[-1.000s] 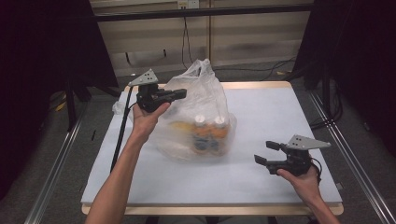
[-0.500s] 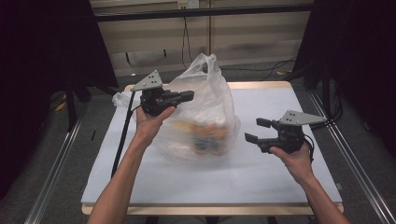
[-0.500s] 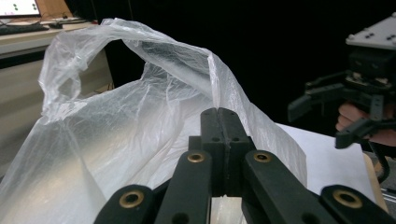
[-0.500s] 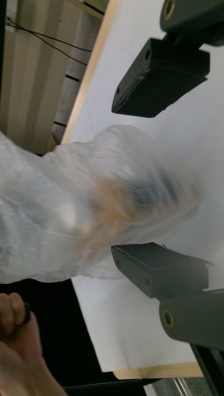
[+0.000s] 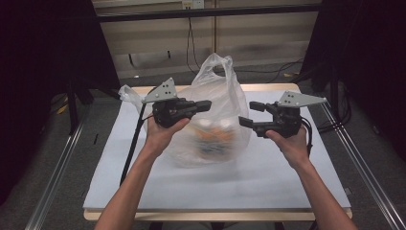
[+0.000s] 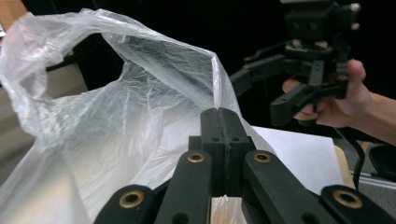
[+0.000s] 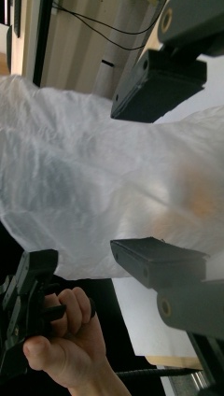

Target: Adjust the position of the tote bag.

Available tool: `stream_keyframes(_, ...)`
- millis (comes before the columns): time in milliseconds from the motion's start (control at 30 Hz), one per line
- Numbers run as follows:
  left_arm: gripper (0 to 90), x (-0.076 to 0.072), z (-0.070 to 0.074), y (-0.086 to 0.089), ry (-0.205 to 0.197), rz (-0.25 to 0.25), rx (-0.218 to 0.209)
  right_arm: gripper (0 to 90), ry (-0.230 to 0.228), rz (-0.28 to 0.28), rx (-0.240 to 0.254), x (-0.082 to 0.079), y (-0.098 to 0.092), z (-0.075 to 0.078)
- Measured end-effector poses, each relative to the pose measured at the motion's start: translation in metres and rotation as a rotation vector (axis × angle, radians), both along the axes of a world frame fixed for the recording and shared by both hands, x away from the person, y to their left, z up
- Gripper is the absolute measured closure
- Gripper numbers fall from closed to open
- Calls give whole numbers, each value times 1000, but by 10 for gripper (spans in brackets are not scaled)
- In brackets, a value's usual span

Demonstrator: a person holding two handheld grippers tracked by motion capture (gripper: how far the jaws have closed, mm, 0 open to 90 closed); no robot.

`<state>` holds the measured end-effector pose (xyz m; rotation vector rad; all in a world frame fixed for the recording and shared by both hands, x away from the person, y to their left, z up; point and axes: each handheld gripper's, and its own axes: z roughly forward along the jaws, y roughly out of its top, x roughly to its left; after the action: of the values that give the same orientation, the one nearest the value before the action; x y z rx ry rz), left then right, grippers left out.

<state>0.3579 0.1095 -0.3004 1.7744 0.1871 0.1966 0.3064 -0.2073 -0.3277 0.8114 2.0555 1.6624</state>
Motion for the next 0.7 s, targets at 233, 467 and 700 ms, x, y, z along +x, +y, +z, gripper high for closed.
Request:
stream_keyframes(233, 900, -8, 2, -10, -19, -41, 17, 355, -14, 31, -7, -2, 2, 2)
stream_keyframes(467, 900, -16, 5, -22, -46, -93, 40, 313, -24, 74, 2, 2, 2, 4)
stream_keyframes(700, 900, -18, 3, -23, -38, -103, 39, 550, -3, 99, 3, 5, 6, 1)
